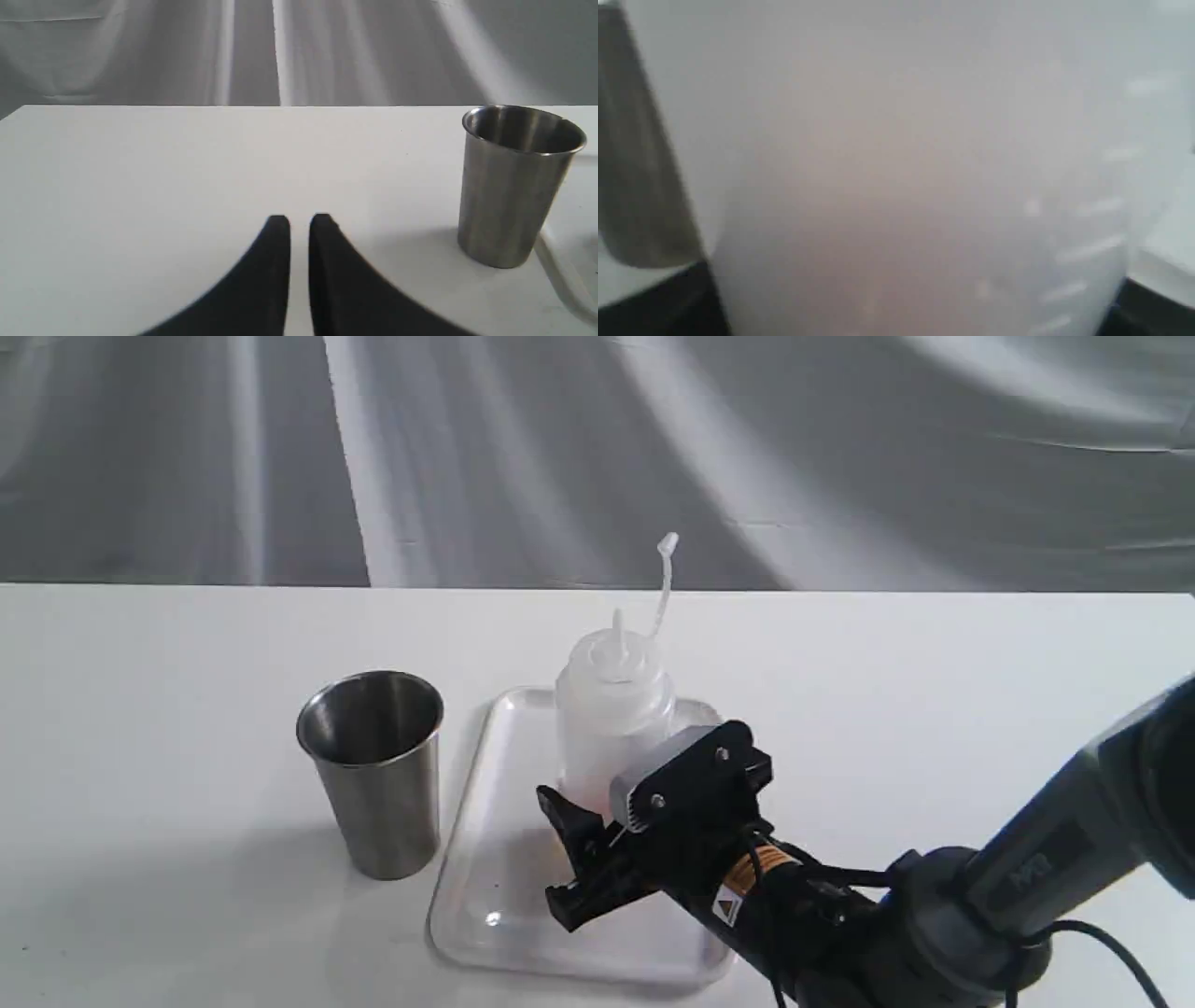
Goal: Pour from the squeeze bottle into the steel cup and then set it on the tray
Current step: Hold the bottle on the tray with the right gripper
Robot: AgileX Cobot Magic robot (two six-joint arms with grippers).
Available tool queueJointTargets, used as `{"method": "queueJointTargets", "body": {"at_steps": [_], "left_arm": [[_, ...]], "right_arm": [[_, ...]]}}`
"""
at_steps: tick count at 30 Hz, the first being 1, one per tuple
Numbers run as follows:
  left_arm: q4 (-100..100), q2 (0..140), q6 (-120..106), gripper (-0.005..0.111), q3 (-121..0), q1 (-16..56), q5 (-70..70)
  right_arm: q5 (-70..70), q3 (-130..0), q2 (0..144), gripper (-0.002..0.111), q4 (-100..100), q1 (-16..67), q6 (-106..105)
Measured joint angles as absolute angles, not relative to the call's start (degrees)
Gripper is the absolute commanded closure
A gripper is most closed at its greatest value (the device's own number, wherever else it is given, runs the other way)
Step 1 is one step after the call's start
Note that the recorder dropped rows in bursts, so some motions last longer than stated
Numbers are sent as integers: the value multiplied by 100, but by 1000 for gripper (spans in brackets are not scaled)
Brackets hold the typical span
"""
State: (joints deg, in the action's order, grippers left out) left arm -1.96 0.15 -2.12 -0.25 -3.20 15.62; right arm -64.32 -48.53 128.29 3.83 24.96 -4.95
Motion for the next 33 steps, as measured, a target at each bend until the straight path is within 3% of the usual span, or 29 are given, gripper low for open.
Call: {"method": "queueJointTargets", "body": {"at_steps": [33], "left_arm": [[-196, 15, -212, 98, -26, -320, 1562]], "right_arm": [[-6557, -4861, 13027, 108, 299, 2496, -546]]}}
